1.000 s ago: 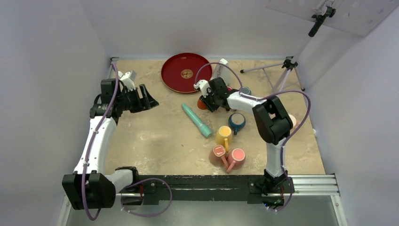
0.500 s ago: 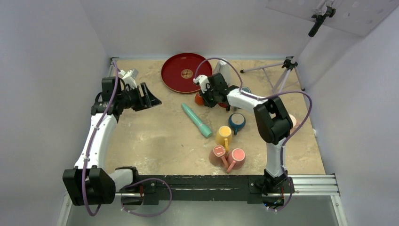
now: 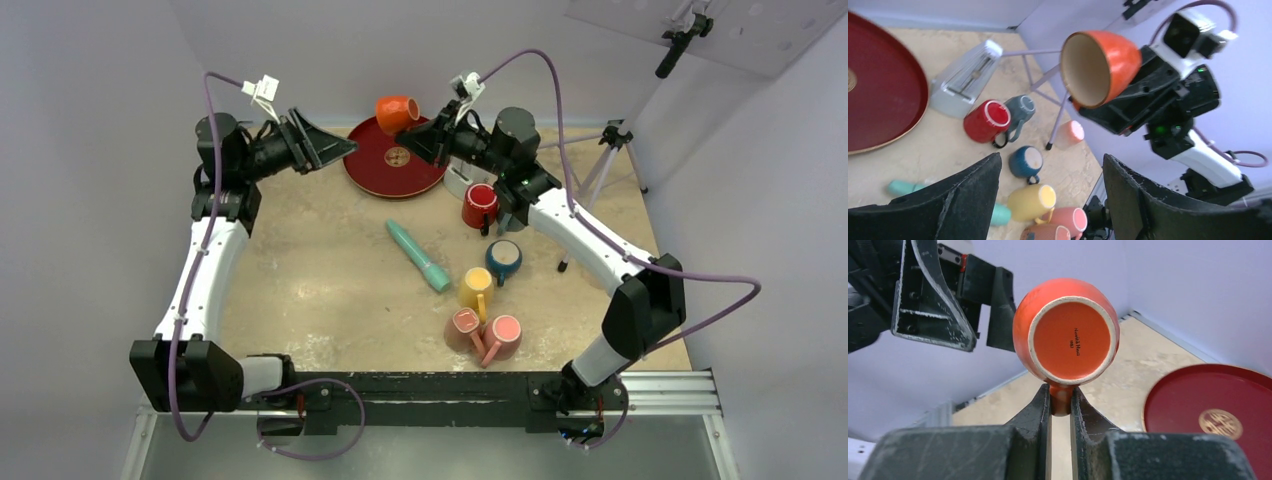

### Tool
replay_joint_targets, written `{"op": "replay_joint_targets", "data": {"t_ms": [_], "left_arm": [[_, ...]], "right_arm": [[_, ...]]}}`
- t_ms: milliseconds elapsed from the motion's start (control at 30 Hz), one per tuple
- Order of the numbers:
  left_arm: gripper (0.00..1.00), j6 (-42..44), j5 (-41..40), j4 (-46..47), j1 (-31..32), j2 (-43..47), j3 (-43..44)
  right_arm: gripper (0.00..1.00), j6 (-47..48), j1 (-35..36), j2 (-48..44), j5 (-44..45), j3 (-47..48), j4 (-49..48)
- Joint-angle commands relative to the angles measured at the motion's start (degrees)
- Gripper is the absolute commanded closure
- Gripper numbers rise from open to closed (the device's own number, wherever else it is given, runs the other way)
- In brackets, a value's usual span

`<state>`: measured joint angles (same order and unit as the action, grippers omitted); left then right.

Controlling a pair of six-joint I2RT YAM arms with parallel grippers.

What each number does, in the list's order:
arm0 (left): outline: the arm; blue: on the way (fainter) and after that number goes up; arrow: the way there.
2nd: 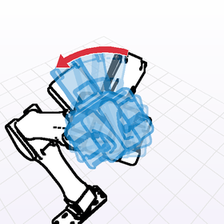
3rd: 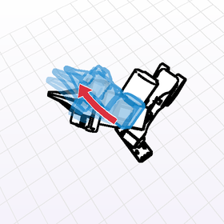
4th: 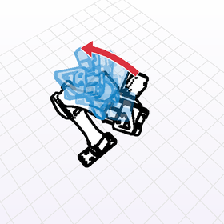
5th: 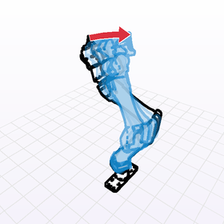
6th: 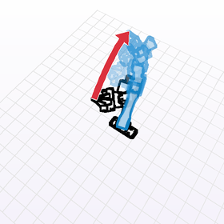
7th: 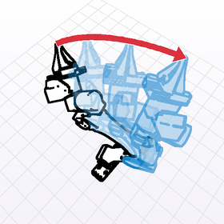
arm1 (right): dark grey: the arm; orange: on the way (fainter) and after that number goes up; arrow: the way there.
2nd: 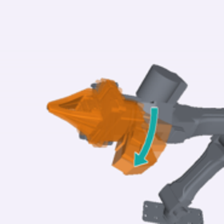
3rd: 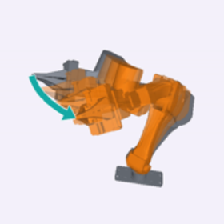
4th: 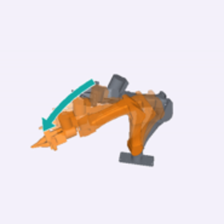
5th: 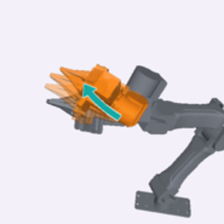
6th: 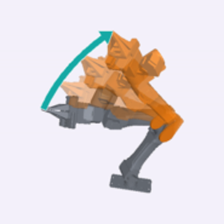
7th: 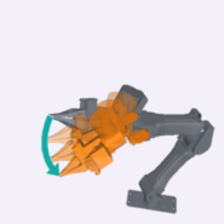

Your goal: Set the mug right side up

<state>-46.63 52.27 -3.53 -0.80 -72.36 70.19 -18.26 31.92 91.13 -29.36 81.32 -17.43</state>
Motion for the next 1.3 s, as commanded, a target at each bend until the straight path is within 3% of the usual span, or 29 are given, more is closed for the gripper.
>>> {"op": "replay_joint_targets", "data": {"t_ms": [0,167,300,533,667,733,800,867,900,967,1033,1133,1267], "left_arm": [[0.22,-7.40,4.15,15.01,2.46,-0.77,3.62],[0.23,-10.63,4.94,20.52,5.01,-1.78,3.94],[0.24,-10.19,3.76,18.58,6.90,-2.92,4.88],[0.36,-8.67,1.88,17.07,7.72,-4.87,7.71],[0.57,-8.59,1.93,17.02,8.24,-5.48,8.30],[0.75,-8.17,2.04,16.41,8.50,-5.55,8.09],[1.00,-6.61,1.44,14.80,8.53,-5.60,8.16],[1.00,-1.01,-0.72,7.20,8.53,-5.83,10.06],[1.00,4.07,-2.67,0.14,8.53,-6.28,12.06],[1.00,16.52,-8.22,-14.87,8.53,-7.92,17.18],[1.00,29.21,-13.73,-25.05,8.52,-9.84,21.07],[1.00,42.77,-18.41,-27.36,8.53,-10.88,21.16],[1.00,54.55,-21.71,-32.85,8.53,-16.28,25.12]], "right_arm": [[1.00,-10.78,0.11,1.58,-5.91,1.32,-10.72],[1.00,-12.57,0.29,1.58,-7.94,2.27,-11.26],[1.00,-12.26,1.02,1.13,-8.14,2.34,-11.22],[1.00,-12.67,2.35,2.25,-9.67,2.44,-11.73],[1.00,-13.51,2.84,3.67,-11.44,3.04,-12.44],[1.00,-13.55,3.08,4.82,-12.09,3.81,-12.41],[1.00,-13.07,3.07,5.59,-12.13,4.32,-11.88],[1.00,-11.78,3.06,5.81,-11.07,4.22,-10.34],[0.93,-11.16,3.04,5.73,-10.22,3.87,-9.44],[0.63,-9.21,2.96,5.57,-8.07,3.24,-6.44],[0.44,-6.98,2.87,5.25,-5.10,2.21,-3.02],[0.34,-5.34,2.82,4.55,-1.23,-0.02,-0.79],[0.32,-3.85,2.49,4.22,3.71,-1.35,3.46]]}}
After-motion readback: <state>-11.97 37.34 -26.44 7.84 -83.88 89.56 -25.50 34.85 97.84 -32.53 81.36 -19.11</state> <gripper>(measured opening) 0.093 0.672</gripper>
